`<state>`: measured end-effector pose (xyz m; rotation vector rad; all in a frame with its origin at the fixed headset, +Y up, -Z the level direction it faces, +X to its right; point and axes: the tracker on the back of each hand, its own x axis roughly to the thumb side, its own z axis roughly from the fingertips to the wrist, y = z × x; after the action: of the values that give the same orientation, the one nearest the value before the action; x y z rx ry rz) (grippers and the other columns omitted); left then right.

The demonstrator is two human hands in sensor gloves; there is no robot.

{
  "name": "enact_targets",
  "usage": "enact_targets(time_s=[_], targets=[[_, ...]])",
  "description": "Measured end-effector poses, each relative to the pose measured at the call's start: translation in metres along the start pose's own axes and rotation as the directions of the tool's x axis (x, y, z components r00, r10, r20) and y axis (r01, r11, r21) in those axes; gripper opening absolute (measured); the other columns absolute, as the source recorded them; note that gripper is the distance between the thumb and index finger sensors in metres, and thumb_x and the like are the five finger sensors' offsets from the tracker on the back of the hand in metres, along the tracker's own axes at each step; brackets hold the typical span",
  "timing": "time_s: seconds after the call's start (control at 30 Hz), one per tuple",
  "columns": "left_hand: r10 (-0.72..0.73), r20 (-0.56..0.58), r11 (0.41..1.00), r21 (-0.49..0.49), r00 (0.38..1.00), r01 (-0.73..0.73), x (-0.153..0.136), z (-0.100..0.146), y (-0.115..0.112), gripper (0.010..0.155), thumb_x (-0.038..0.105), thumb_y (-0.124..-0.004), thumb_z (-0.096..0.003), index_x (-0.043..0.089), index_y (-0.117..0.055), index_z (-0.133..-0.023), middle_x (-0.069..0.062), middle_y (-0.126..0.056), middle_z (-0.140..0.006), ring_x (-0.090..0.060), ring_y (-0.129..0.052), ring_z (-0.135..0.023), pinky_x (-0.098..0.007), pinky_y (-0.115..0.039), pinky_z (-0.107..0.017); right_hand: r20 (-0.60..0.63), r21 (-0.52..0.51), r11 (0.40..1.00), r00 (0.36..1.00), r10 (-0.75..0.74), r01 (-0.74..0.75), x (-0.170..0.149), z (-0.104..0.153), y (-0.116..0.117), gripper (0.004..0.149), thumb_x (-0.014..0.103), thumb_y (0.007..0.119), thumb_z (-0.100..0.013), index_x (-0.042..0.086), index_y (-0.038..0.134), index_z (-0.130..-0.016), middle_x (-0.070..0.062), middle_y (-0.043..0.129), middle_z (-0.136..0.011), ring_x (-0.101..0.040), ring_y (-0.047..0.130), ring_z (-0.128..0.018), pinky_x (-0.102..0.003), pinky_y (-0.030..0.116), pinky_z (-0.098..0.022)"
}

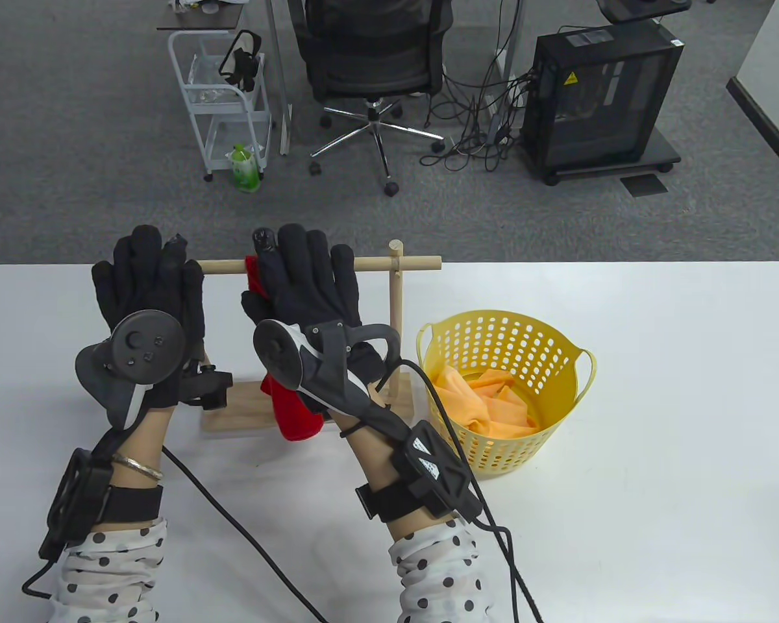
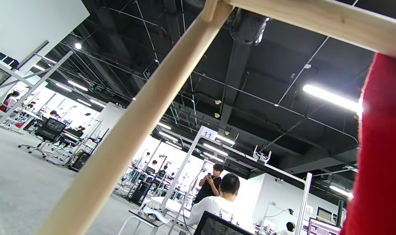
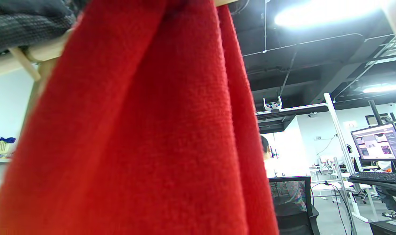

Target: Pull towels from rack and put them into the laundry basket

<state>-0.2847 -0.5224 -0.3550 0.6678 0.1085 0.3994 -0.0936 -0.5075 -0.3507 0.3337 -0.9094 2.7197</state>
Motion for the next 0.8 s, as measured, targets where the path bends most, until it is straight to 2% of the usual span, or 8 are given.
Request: enact_targets(time_s=[0.2,0.8], targets=[[-0.004,-0.001,1.000,-0.006,1.000,0.004,-0.0002,0.0002,0.0000,0.062,0.056,-0.043,-0.0649,0.026,-0.064,-0.115,0.008,-0.042,-0.130,-0.017,-0.034,-0.123,-0.039,-0.012,-0.095,0.003,-0.045,0.997,0.998,0.058,-0.058,0.0026,0.0015,0.0019,0.067,0.057,0.065,-0.059,0.034,0.048,-0.119,0.000,0.044,-0.124,-0.024,0.048,-0.114,-0.049,0.030,-0.088],[-0.001,-0.004,1.000,-0.017,1.000,0.001,-0.0011,0.0000,-0.0012,0.062,0.057,-0.043,-0.0644,0.028,-0.063,-0.116,0.009,-0.040,-0.130,-0.016,-0.032,-0.123,-0.039,-0.010,-0.095,-0.001,-0.079,0.995,0.998,0.060,-0.060,0.0030,0.0021,0.0042,0.063,0.054,0.065,-0.060,0.033,0.052,-0.118,0.000,0.048,-0.123,-0.024,0.050,-0.114,-0.049,0.033,-0.088]])
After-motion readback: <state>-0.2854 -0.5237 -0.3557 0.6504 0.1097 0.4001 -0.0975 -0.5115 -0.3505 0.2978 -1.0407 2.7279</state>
